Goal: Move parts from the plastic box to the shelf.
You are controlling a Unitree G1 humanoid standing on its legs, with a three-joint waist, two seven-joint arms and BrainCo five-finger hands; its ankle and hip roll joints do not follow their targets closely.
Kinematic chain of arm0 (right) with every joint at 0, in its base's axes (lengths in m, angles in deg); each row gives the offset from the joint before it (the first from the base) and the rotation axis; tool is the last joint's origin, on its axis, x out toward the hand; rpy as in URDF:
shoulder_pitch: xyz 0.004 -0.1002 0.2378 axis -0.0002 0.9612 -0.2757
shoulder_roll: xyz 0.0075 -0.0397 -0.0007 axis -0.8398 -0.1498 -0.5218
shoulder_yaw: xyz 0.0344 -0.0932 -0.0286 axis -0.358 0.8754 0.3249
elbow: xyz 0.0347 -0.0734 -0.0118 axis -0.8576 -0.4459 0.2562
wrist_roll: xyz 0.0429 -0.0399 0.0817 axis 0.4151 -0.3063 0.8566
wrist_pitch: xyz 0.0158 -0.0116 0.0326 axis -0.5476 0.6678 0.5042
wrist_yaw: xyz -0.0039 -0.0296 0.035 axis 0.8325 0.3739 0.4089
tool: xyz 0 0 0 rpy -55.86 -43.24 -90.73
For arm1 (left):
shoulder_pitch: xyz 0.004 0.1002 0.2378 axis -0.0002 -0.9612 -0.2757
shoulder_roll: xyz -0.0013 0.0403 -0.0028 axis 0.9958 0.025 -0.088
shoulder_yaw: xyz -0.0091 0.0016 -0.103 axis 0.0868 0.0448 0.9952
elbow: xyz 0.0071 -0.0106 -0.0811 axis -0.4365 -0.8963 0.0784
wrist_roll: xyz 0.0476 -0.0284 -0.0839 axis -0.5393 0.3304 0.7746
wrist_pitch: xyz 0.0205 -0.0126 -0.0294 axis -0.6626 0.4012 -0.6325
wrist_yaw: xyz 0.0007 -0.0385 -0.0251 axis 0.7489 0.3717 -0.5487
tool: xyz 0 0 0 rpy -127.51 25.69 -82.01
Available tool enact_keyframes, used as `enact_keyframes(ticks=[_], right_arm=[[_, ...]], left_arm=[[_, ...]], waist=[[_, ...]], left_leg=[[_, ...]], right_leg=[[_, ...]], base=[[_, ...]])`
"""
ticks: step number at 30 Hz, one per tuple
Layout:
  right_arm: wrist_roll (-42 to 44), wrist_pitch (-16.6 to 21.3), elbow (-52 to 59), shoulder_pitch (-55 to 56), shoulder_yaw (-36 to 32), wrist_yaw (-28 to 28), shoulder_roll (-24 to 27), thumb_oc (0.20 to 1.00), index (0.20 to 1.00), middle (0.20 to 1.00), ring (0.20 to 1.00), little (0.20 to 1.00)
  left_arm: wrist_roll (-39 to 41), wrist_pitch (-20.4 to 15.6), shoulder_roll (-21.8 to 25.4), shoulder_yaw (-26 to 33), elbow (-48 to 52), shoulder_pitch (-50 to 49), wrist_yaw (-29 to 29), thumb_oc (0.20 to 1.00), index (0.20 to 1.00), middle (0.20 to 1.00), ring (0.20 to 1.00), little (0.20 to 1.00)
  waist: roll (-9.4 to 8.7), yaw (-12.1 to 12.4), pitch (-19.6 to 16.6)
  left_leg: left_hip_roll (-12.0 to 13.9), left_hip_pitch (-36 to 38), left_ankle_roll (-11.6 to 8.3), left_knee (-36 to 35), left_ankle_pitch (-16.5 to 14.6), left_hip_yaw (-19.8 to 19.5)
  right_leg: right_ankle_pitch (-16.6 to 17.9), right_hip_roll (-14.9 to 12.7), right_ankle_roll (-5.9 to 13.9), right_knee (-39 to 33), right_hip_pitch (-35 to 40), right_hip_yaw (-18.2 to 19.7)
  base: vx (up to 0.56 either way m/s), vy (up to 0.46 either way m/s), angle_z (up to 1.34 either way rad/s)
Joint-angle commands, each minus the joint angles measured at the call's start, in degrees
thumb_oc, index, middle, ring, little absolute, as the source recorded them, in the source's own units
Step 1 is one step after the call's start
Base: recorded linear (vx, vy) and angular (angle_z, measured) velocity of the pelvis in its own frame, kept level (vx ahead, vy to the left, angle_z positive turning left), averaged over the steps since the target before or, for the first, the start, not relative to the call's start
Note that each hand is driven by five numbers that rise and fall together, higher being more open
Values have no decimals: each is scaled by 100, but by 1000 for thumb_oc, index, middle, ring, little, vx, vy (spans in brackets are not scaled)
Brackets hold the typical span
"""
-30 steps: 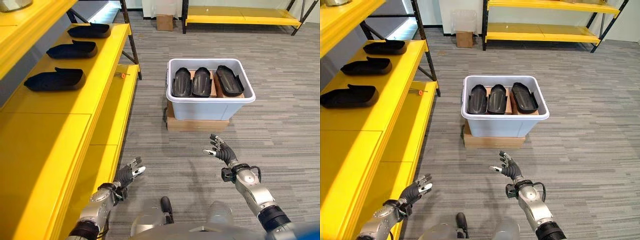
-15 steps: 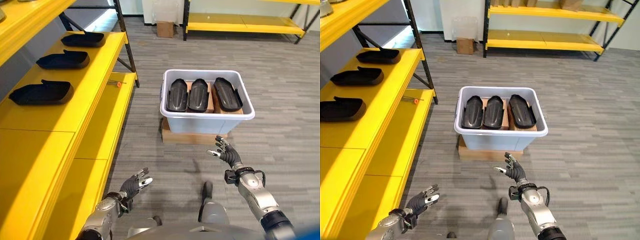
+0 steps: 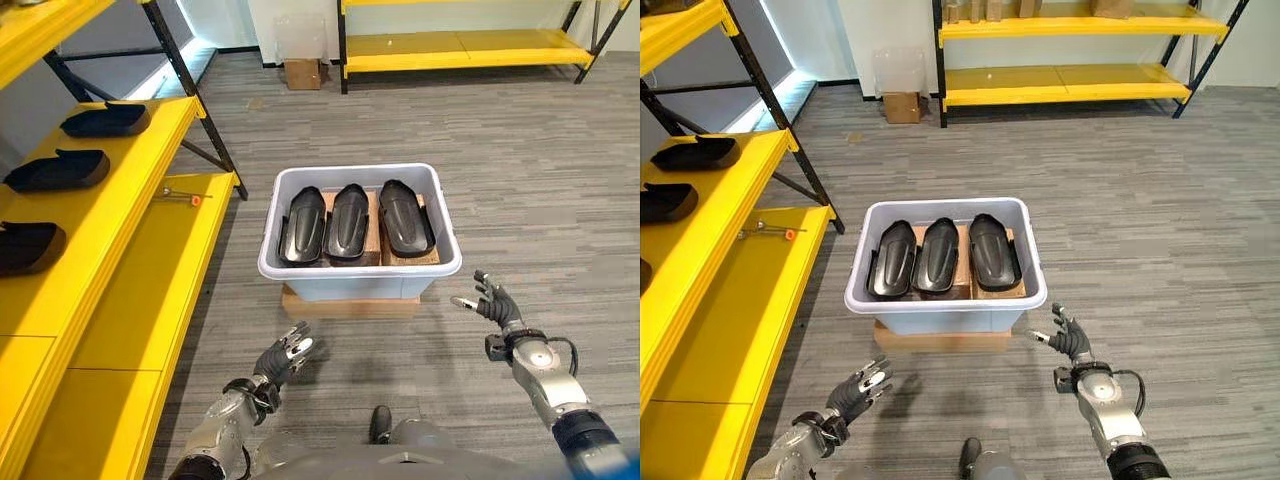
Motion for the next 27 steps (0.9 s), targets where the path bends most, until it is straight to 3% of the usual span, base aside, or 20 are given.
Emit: enact_keyframes(ticks=[1,4,5,8,14,17,27], right_arm=[[4,487,265,-50,-164,74,148,1000,1000,1000,1000,1000],[-119,491,399,-5,-136,267,116,1000,1000,1000,1000,1000],[-153,476,524,75,-62,241,100,1000,1000,1000,1000,1000],[-141,452,514,78,45,221,110,1000,1000,1000,1000,1000],[-165,636,598,210,67,479,101,1000,1000,1000,1000,1000],[18,612,607,306,24,545,-16,1000,1000,1000,1000,1000],[167,559,875,313,34,575,-188,1000,1000,1000,1000,1000]], left_arm=[[127,-394,206,83,455,65,-37,1000,1000,1000,1000,1000],[165,-396,294,148,669,69,145,1000,1000,1000,1000,1000],[317,-432,297,223,725,29,258,1000,1000,1000,1000,1000],[382,-500,272,350,705,-16,318,1000,1000,1000,1000,1000],[268,-704,319,519,561,-5,239,1000,1000,1000,1000,1000],[201,-621,354,498,542,-10,178,1000,1000,1000,1000,1000],[-197,-671,589,363,588,12,112,1000,1000,1000,1000,1000]], waist=[[11,72,80],[76,65,163],[150,124,200],[212,218,239],[197,163,162],[163,167,140],[73,283,74]], left_leg=[[-674,357,445,-1090,-809,443],[-806,375,459,-2345,-633,659],[-755,148,415,-3126,-82,675],[-638,-104,328,-3424,243,411],[-837,194,448,-3586,-262,579],[-1023,257,685,-3526,-424,496],[-1420,435,1053,-3764,-652,331]], right_leg=[[265,-511,813,-118,32,-66],[246,-549,916,-163,217,-43],[324,-552,924,-291,345,-10],[271,-595,980,-338,517,140],[67,-813,1111,-120,564,45],[99,-821,1104,59,482,140],[-107,-886,1283,702,333,297]], base=[[140,46,-12],[168,162,-1],[160,204,9],[197,194,-15],[145,208,-47],[182,339,5],[90,227,7]])
